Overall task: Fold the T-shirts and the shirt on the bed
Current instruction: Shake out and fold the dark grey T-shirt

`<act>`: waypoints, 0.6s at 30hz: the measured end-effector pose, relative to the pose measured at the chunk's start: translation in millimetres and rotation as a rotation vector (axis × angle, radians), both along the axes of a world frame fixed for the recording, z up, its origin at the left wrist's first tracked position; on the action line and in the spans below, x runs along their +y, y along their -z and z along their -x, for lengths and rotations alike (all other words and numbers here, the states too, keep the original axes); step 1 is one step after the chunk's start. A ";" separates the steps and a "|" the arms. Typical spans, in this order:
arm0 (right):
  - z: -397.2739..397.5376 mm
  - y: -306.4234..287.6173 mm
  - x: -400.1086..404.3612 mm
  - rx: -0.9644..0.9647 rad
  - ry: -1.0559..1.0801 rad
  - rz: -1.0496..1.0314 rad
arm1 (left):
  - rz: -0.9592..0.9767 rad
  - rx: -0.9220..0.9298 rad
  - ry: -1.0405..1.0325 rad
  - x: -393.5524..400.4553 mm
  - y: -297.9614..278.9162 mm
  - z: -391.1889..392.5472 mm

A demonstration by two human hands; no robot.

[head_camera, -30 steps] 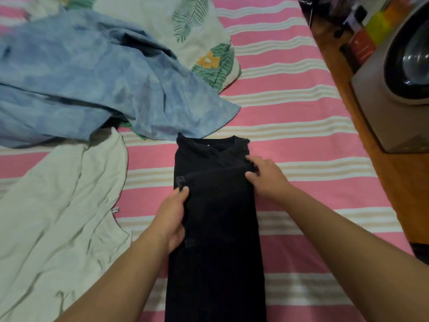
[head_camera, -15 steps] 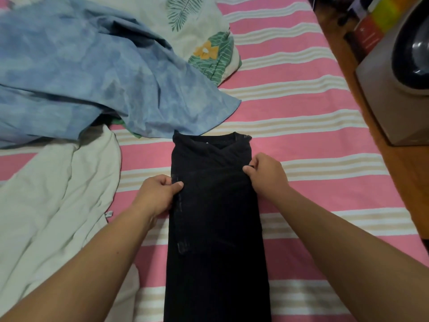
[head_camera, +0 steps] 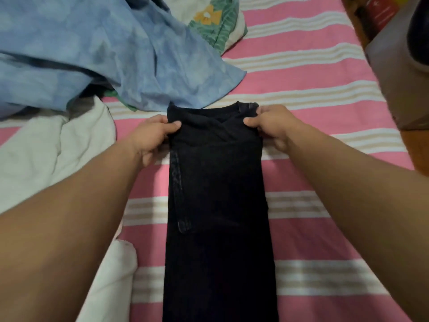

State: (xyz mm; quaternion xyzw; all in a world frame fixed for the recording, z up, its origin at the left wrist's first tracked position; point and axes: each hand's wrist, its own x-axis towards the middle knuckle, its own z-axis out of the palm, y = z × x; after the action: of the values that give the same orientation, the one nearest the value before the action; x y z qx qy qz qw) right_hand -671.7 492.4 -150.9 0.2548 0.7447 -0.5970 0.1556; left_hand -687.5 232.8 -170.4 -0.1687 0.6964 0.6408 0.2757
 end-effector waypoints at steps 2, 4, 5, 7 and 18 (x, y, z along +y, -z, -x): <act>-27.7 -27.7 5.5 0.128 -0.005 0.080 | -0.048 0.087 -0.035 -15.1 -22.9 -23.1; -68.6 -48.0 11.8 0.225 -0.077 -0.021 | -0.027 0.171 -0.054 -28.0 -44.7 -64.1; -92.0 -51.9 14.3 0.247 -0.125 -0.099 | 0.013 0.211 -0.020 -33.6 -54.2 -87.3; -144.8 -50.9 14.4 0.220 -0.191 -0.207 | 0.090 0.237 0.064 -45.7 -60.3 -136.8; -265.1 -0.8 12.9 0.146 -0.303 -0.294 | 0.755 0.476 0.324 -55.1 -30.6 -239.1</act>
State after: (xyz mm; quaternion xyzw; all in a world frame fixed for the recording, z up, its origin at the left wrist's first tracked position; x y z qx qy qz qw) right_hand -406.6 505.3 -150.2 0.1163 0.8628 -0.4685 0.1503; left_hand -448.4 177.7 -139.8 0.0054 0.9418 0.3123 0.1243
